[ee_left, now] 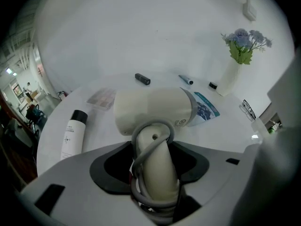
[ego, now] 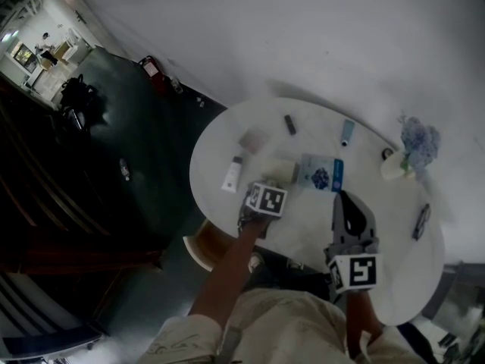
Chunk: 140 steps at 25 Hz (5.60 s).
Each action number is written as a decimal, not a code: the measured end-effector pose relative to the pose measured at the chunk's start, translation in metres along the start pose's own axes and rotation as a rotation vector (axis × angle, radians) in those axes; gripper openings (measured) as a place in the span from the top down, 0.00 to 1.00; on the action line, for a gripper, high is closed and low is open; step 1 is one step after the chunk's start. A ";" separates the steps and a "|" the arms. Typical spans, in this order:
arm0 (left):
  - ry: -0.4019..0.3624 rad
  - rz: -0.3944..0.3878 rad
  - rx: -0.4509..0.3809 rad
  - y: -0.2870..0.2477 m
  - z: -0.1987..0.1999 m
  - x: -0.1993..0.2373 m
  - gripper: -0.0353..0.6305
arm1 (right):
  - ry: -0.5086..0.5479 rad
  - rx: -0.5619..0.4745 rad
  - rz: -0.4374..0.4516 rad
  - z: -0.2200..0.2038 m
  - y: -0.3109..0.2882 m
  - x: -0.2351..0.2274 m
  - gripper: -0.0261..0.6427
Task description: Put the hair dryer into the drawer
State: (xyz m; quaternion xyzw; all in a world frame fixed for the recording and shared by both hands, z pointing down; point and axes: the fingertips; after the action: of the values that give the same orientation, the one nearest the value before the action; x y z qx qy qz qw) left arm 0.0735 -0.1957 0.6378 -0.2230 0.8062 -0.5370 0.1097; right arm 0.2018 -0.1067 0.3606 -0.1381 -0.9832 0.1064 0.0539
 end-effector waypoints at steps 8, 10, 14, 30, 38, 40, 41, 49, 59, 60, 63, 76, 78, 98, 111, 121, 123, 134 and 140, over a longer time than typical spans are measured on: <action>0.036 0.017 -0.030 0.007 -0.001 0.003 0.60 | -0.011 -0.007 0.000 0.001 0.001 0.001 0.95; 0.052 0.014 -0.040 0.009 -0.003 0.002 0.60 | -0.009 -0.008 0.003 0.002 0.000 0.002 0.95; 0.073 0.020 -0.098 0.022 -0.001 0.002 0.60 | -0.002 -0.009 0.011 0.003 -0.002 0.003 0.95; 0.145 0.098 -0.579 0.165 0.035 0.007 0.61 | 0.015 -0.048 0.067 0.013 -0.011 0.018 0.95; 0.166 0.178 -0.797 0.246 0.036 0.012 0.61 | 0.049 -0.045 0.108 0.015 -0.015 0.032 0.95; 0.175 0.202 -0.842 0.263 0.032 0.015 0.61 | 0.040 -0.060 0.125 0.019 -0.017 0.038 0.95; 0.182 0.211 -0.863 0.271 0.029 0.018 0.61 | 0.036 -0.069 0.134 0.021 -0.018 0.042 0.95; 0.271 0.313 -0.967 0.320 0.004 0.036 0.61 | 0.053 -0.092 0.244 0.034 -0.026 0.071 0.95; 0.372 0.452 -0.933 0.341 -0.052 0.079 0.61 | 0.081 -0.101 0.413 0.034 -0.044 0.140 0.95; 0.380 0.465 -0.923 0.340 -0.059 0.084 0.61 | 0.083 -0.102 0.430 0.033 -0.047 0.148 0.96; 0.395 0.503 -0.886 0.336 -0.085 0.097 0.61 | 0.088 -0.103 0.481 0.029 -0.053 0.170 0.95; 0.462 0.485 -0.597 0.269 -0.193 0.113 0.61 | 0.106 -0.084 0.594 0.027 -0.064 0.224 0.95; 0.468 0.471 -0.556 0.255 -0.204 0.115 0.61 | 0.107 -0.078 0.595 0.026 -0.065 0.226 0.95; 0.332 0.234 -0.065 0.124 -0.285 0.106 0.61 | 0.118 -0.046 0.561 0.016 -0.063 0.219 0.95; 0.140 0.105 0.203 0.080 -0.299 0.104 0.61 | 0.106 -0.027 0.514 0.011 -0.059 0.209 0.95; -0.029 0.068 0.309 0.049 -0.291 0.107 0.61 | 0.095 -0.009 0.455 0.009 -0.057 0.193 0.95; -0.046 0.060 0.311 0.043 -0.285 0.107 0.61 | 0.092 -0.007 0.439 0.007 -0.058 0.188 0.95; -0.104 0.005 0.280 0.002 -0.258 0.099 0.61 | 0.121 0.042 0.368 -0.004 -0.059 0.166 0.95; -0.125 -0.045 0.300 -0.007 -0.258 0.094 0.61 | 0.108 0.067 0.342 -0.009 -0.062 0.160 0.95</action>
State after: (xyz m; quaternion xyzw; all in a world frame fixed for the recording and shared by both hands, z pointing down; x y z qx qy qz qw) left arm -0.1142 -0.0320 0.7527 -0.2551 0.7032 -0.6389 0.1798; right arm 0.0345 -0.1176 0.3959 -0.3072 -0.9368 0.1393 0.0925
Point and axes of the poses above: the fingertips, and each gripper's own axes: y backward along the fingers, x to its left, z out of its top, and after that the axes turned 6 degrees about x, right-handed
